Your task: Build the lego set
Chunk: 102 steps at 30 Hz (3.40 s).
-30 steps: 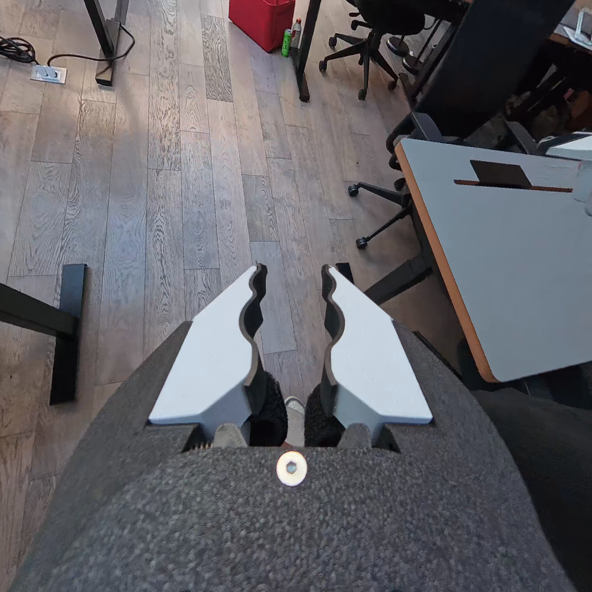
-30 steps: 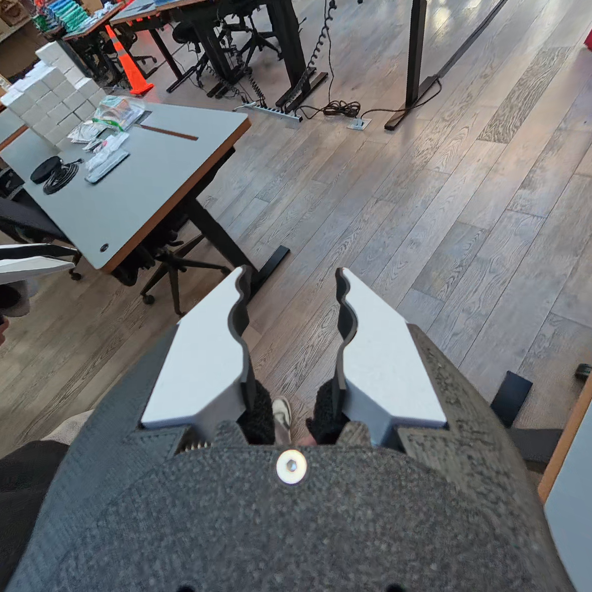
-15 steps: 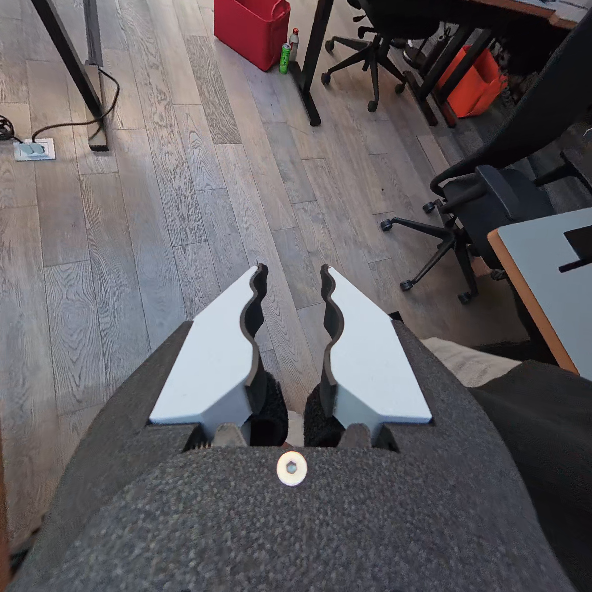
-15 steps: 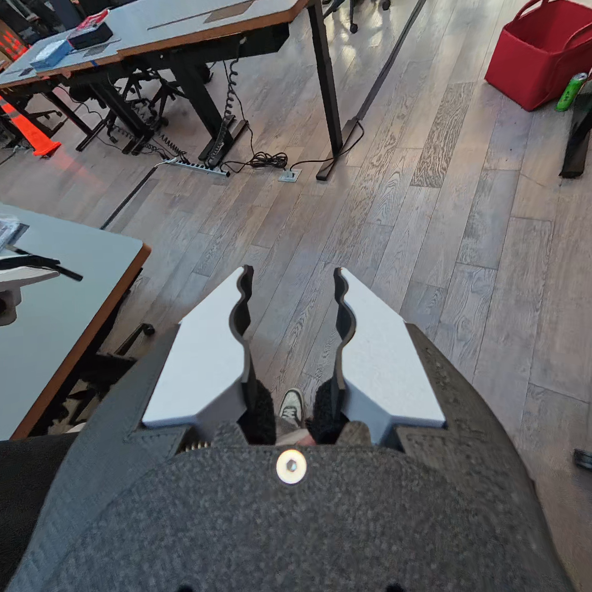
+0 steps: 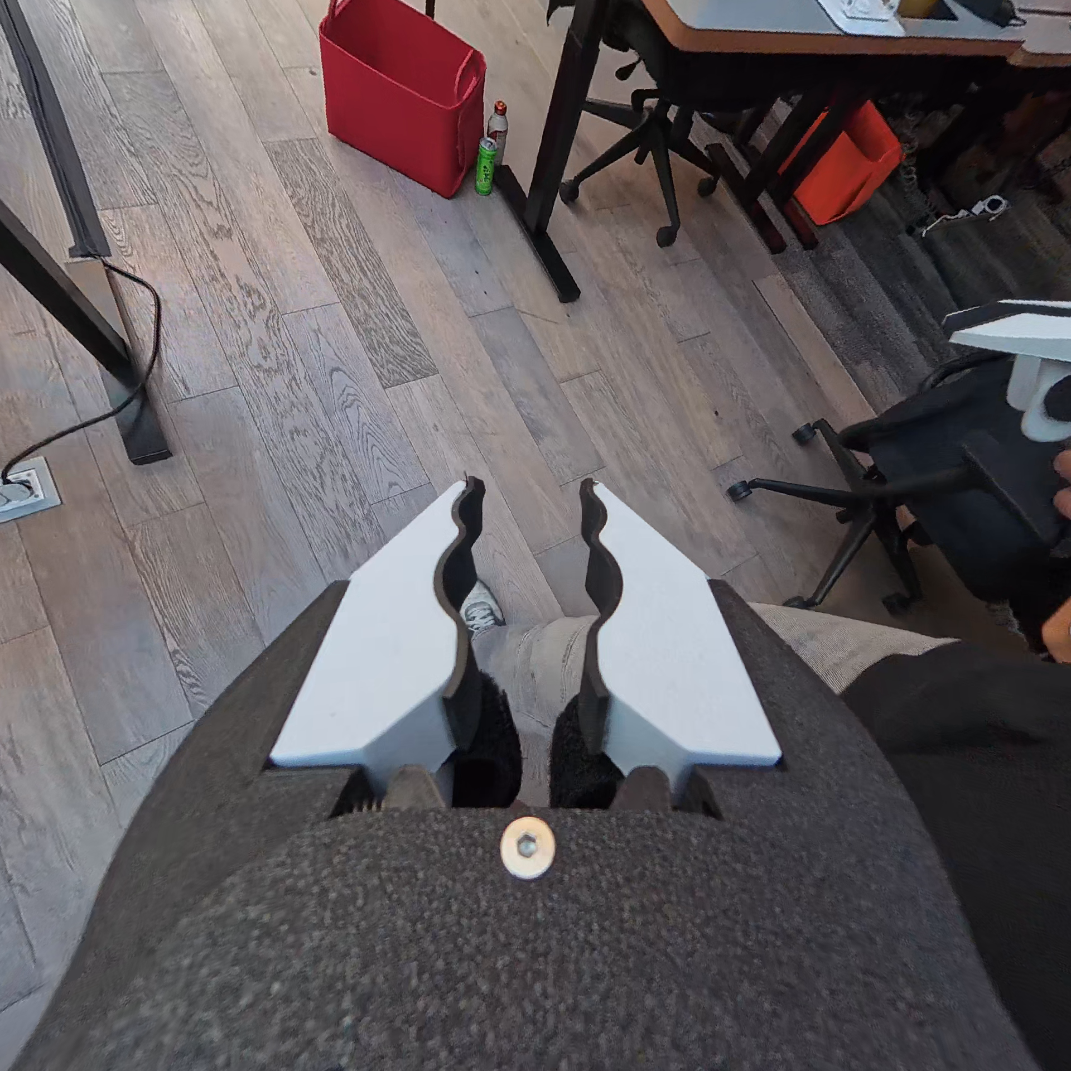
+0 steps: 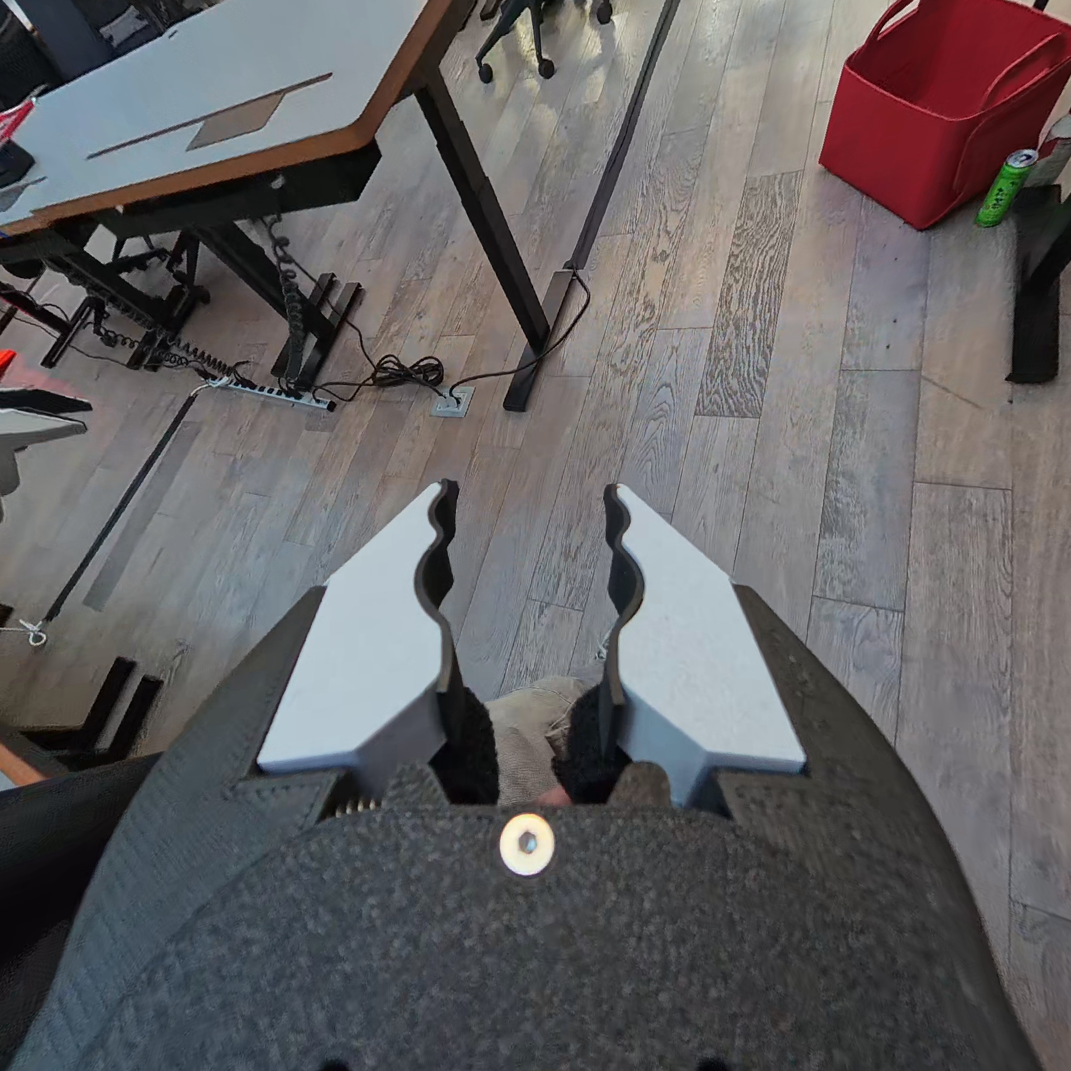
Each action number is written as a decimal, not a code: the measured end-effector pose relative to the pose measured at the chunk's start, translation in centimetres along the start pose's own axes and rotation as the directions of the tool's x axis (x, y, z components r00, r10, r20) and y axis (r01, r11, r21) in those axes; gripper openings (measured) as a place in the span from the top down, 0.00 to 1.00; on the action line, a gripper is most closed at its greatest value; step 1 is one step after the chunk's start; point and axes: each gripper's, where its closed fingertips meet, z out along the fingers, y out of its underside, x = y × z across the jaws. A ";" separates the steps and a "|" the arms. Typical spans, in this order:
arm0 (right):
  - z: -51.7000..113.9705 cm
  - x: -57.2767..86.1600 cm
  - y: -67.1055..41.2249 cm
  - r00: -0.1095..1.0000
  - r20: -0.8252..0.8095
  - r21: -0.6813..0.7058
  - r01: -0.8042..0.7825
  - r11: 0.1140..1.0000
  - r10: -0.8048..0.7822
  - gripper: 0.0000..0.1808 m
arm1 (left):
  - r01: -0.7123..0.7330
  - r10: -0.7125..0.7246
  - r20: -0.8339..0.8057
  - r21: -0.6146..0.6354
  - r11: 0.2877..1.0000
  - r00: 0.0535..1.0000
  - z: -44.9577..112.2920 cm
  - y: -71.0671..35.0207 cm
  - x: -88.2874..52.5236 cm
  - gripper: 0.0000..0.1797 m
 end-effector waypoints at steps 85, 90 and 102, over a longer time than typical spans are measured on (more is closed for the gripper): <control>171.0 125.3 -176.2 0.878 -0.411 0.160 -0.196 0.967 0.246 0.74 | -0.530 0.447 -0.412 -0.110 0.841 0.794 200.1 -192.6 -77.3 0.83; 176.3 135.1 -189.0 0.897 -0.413 0.172 -0.095 0.980 0.160 0.74 | -0.505 0.417 -0.404 -0.138 0.852 0.814 211.5 -201.5 -77.3 0.84; 192.6 160.4 -207.7 0.845 -0.451 0.167 -0.236 0.957 0.287 0.74 | -0.529 0.429 -0.486 -0.085 0.844 0.761 244.3 -226.2 -75.6 0.84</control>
